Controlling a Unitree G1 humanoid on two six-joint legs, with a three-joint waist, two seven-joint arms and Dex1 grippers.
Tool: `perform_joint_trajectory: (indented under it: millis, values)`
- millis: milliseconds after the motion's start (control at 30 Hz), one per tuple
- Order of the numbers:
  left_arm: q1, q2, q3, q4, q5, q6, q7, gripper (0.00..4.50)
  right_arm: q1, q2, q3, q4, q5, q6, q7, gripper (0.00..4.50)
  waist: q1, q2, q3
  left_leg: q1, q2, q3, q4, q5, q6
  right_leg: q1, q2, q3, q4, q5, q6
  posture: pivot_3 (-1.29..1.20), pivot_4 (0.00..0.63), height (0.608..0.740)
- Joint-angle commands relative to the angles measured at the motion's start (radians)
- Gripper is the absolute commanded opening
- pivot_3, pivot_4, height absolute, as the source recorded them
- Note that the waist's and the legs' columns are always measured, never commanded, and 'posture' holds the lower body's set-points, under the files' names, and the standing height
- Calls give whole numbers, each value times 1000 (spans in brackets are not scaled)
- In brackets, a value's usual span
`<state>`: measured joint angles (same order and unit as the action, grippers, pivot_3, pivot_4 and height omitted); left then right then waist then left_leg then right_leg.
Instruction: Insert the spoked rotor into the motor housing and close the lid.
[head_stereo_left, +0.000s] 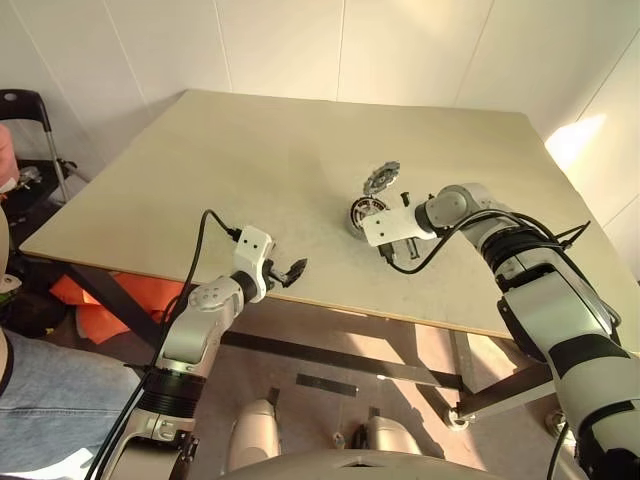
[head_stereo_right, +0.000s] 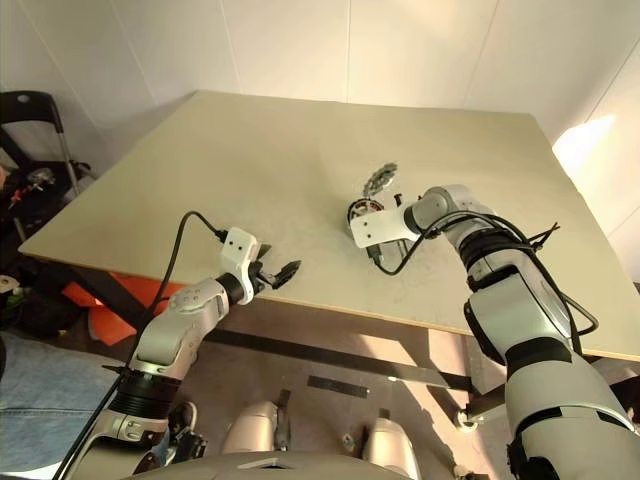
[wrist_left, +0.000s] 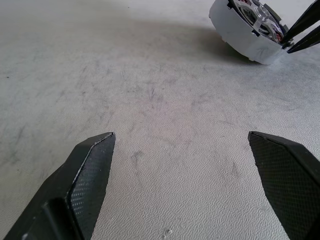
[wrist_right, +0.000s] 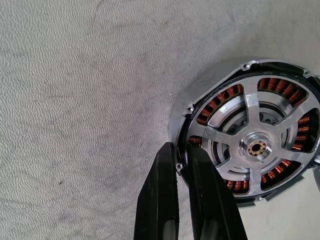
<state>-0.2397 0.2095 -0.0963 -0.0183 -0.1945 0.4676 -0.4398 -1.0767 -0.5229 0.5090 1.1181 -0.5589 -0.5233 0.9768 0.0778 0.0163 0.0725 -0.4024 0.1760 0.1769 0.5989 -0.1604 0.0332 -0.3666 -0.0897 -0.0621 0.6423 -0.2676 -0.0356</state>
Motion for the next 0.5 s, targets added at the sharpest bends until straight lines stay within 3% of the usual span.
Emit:
perform_joint_trajectory:
  millis: [33,100,267,400,500]
  values:
    - [-16,-1,5,-28,1,-17,3,4500,-10,1,4,15,-13,20,-36,12,-2,0,0,0,0,0,0,0,0,0,0,0,0,0,0,0,0,740]
    - [-17,-2,5,-25,1,-19,4,4500,-8,4,-18,11,18,47,-14,12,-5,0,0,0,0,0,0,0,0,0,0,0,0,0,-1,0,0,740]
    - [-7,-8,2,-25,3,-25,8,4500,44,18,-137,-120,216,220,235,12,-2,0,0,-2,0,0,0,0,0,0,0,0,0,1,-1,0,0,740]
    - [5,-16,-2,-27,4,-30,13,4500,98,8,-210,-339,341,515,392,12,0,0,0,-5,0,0,0,0,1,-4,0,0,-1,1,-1,0,0,740]
    - [12,-23,-6,-30,6,-30,15,4500,124,1,-232,-461,372,706,405,12,4,0,0,-10,0,0,0,2,4,-9,1,0,-1,1,-1,0,0,740]
